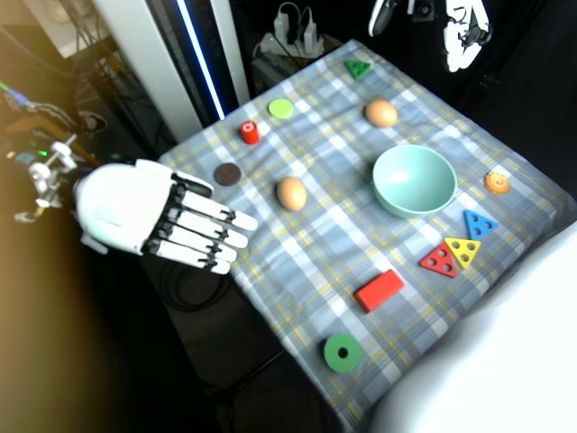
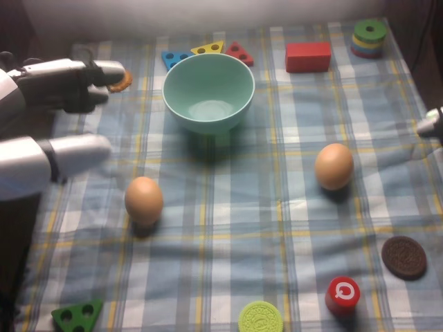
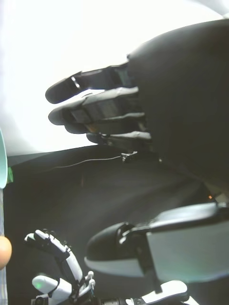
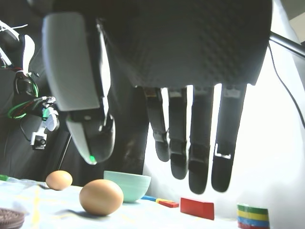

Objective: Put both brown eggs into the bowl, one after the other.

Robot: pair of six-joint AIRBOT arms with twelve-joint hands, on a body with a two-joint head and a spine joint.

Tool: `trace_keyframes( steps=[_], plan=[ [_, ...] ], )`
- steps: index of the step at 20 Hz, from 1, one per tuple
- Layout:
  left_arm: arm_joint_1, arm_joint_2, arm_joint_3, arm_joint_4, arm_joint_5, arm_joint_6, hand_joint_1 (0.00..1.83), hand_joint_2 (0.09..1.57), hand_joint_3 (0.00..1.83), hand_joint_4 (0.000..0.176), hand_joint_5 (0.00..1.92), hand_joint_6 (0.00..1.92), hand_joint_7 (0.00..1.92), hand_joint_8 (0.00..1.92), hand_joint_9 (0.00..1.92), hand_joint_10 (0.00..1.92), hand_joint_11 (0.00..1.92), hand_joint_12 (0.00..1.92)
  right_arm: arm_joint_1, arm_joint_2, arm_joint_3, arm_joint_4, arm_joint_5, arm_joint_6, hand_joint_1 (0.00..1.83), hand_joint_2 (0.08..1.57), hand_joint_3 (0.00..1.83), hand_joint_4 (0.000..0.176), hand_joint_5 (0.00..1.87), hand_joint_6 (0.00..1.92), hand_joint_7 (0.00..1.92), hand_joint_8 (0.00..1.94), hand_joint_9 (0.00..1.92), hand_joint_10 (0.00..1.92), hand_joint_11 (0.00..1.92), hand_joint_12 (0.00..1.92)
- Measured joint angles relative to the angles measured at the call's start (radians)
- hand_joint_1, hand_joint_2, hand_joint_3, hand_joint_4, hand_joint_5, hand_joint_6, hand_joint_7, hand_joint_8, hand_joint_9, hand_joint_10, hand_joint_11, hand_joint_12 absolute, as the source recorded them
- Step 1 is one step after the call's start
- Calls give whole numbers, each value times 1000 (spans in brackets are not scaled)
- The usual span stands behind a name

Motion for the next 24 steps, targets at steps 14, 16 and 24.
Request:
trace_keyframes(
  steps=[14, 16, 24],
  plan=[
    [-142, -130, 38, -160, 330, 561, 757, 896, 1, 176, 357, 0, 502, 1, 527, 3, 130, 941, 9, 5, 0, -27, 16, 23, 749, 1341, 0, 0, 742, 2, 795, 7, 794, 8, 617, 448],
    [-156, -154, 45, -158, 381, 599, 772, 884, 0, 176, 337, 0, 522, 5, 536, 4, 159, 941, 10, 7, 0, -36, 28, 28, 747, 1338, 0, 0, 744, 3, 809, 12, 793, 7, 613, 448],
    [-207, -223, 116, -182, 523, 642, 824, 922, 2, 176, 260, 0, 541, 5, 516, 6, 43, 941, 10, 7, 0, -41, 37, 31, 719, 1340, 0, 0, 748, 0, 840, 2, 791, 0, 557, 503]
  ],
)
